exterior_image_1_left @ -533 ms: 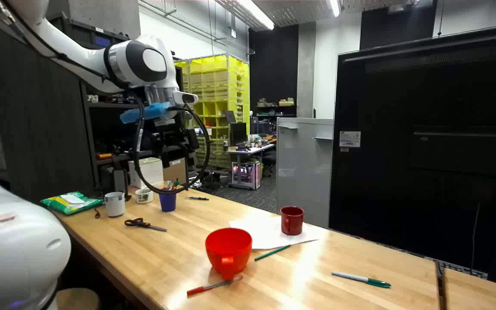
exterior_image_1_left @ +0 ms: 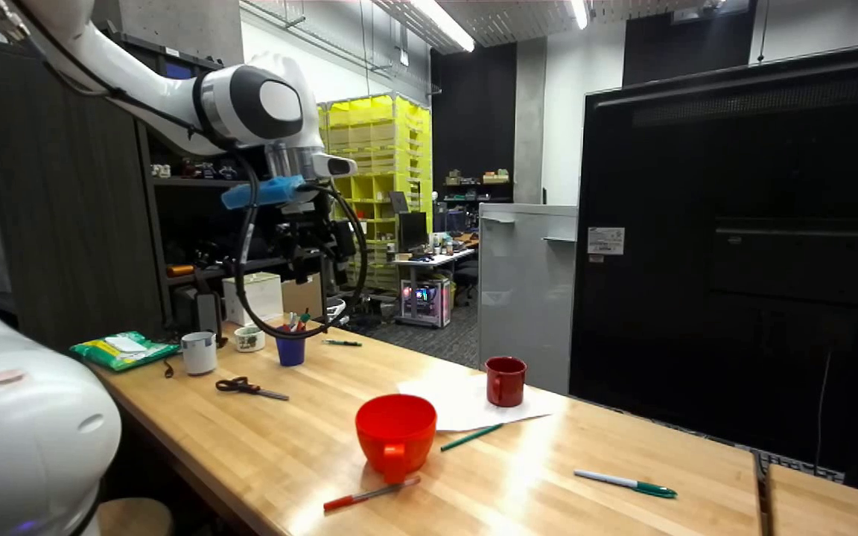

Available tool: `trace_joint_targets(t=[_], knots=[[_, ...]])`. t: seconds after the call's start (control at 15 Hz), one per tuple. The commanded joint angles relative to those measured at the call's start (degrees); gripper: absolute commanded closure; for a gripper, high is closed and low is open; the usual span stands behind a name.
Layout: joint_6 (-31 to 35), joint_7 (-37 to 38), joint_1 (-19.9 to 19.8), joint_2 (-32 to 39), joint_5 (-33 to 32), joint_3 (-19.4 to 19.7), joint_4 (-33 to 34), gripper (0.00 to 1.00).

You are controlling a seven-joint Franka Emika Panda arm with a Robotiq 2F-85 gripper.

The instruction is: Put the pen inside cup

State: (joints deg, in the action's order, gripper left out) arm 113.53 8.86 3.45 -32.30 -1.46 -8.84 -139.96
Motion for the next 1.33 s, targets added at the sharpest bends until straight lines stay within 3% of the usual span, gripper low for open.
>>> trace_joint_targets(t=[0.0,0.4,0.47,0.93,1.27], knots=[[1.26,2.5,-3.25,1.06,1.84,4.75,2.79,0.0],[7.7,5.84,-10.77,6.46,3.72,12.03,7.37,0.0],[6.03,3.32,-9.49,3.53,2.93,11.01,4.96,0.0],[7.76,4.99,-10.94,6.64,3.21,12.06,6.98,0.0],[13.75,10.3,-13.79,13.1,3.14,13.76,9.23,0.0]])
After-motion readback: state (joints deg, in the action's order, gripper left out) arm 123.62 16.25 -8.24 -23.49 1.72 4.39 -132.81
